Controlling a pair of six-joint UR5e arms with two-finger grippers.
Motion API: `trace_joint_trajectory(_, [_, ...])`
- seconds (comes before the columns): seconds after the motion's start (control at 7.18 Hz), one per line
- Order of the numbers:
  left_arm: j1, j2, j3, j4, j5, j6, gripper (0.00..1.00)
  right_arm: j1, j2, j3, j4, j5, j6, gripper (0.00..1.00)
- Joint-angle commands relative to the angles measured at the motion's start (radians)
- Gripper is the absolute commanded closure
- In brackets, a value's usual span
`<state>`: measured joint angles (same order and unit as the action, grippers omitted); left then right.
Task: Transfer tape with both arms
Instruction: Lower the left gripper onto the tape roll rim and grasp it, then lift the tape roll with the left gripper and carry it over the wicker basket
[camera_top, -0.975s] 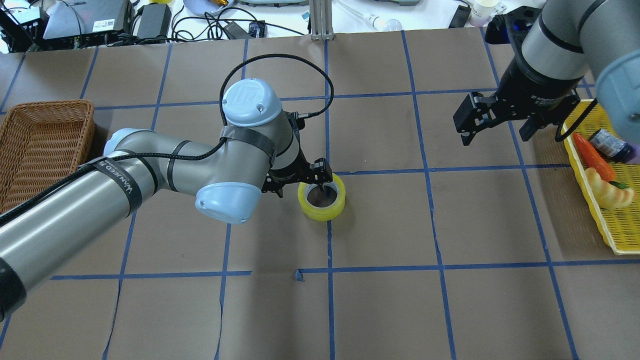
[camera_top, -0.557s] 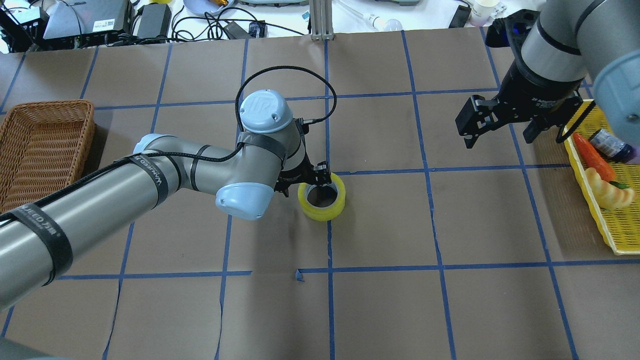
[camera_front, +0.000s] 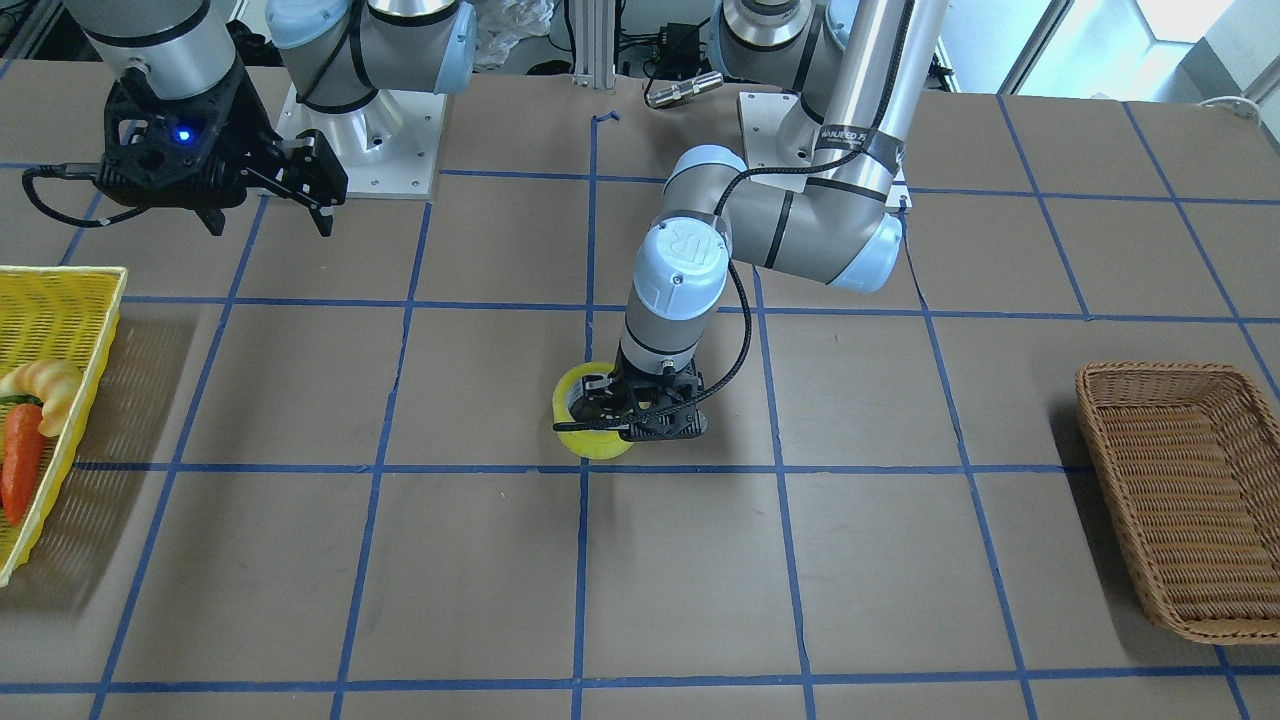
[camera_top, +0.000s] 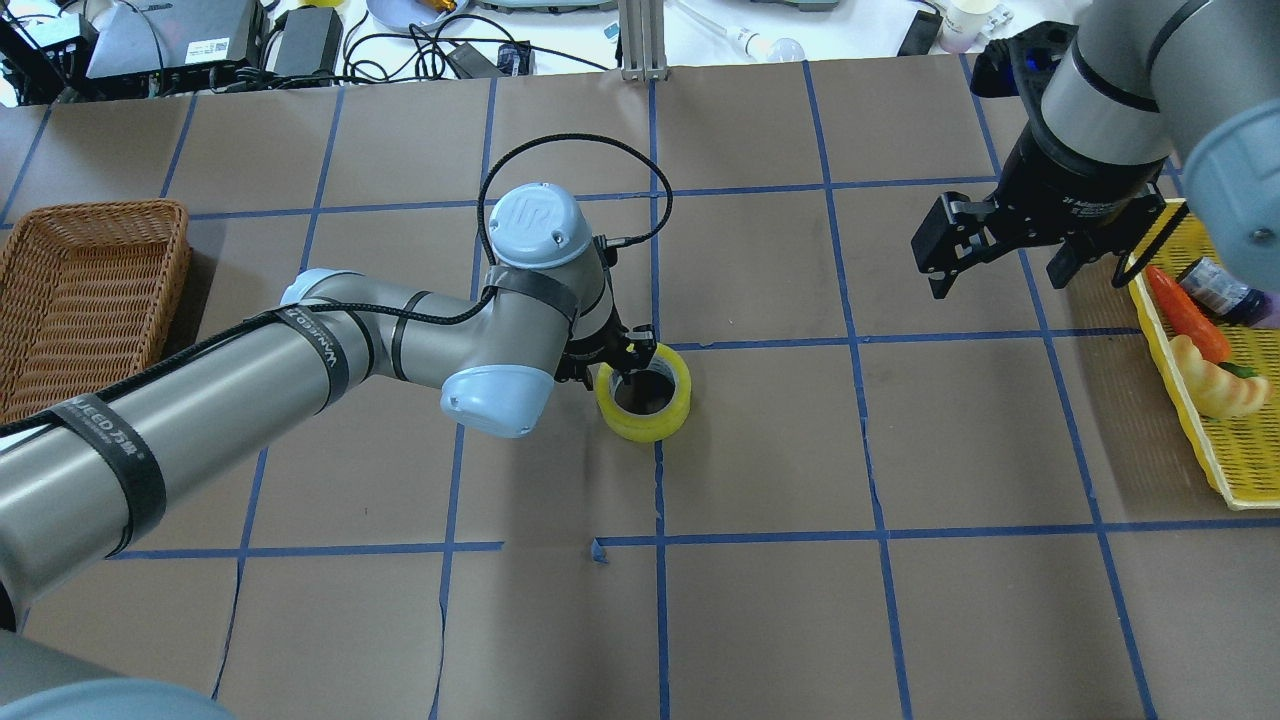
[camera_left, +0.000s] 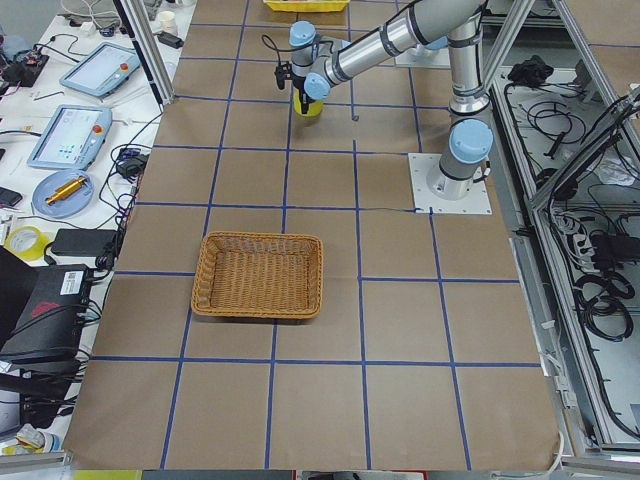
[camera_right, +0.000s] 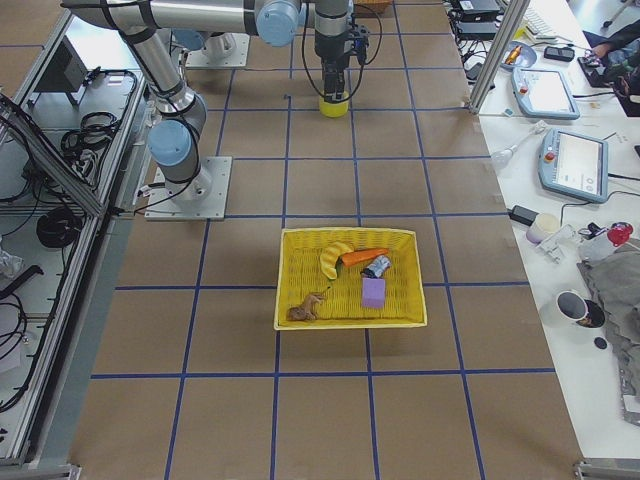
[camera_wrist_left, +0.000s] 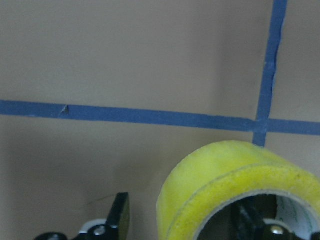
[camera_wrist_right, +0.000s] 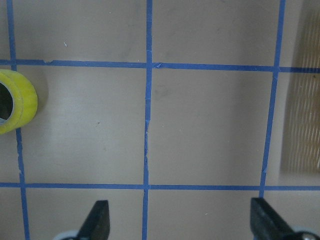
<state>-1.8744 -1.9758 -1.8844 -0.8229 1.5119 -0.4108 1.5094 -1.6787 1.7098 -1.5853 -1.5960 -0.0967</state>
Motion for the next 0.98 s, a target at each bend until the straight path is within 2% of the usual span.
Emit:
trace_joint_trajectory(0.0, [0.009, 0.064, -0.009, -0.097, 0.089, 0.018, 1.00, 0.000, 0.001, 0.001, 0.001, -0.002, 0.000, 0.00])
trace_joint_trajectory(0.42, [0.024, 0.096, 0.004, -0.103, 0.086, 0.027, 1.00, 0.000, 0.005, -0.001, -0.001, -0.004, 0.000, 0.00])
trace_joint_trajectory(0.56, [0.072, 0.141, 0.022, -0.180, 0.088, 0.068, 1.00, 0.000, 0.005, -0.001, -0.001, -0.005, 0.000, 0.00])
trace_joint_trajectory(0.7, [0.154, 0.197, 0.069, -0.267, 0.091, 0.204, 1.00, 0.000, 0.005, -0.001, -0.001, -0.007, 0.000, 0.00])
trace_joint_trajectory(0.84, [0.243, 0.231, 0.156, -0.415, 0.091, 0.342, 1.00, 0.000, 0.007, -0.001, -0.001, -0.009, 0.000, 0.00])
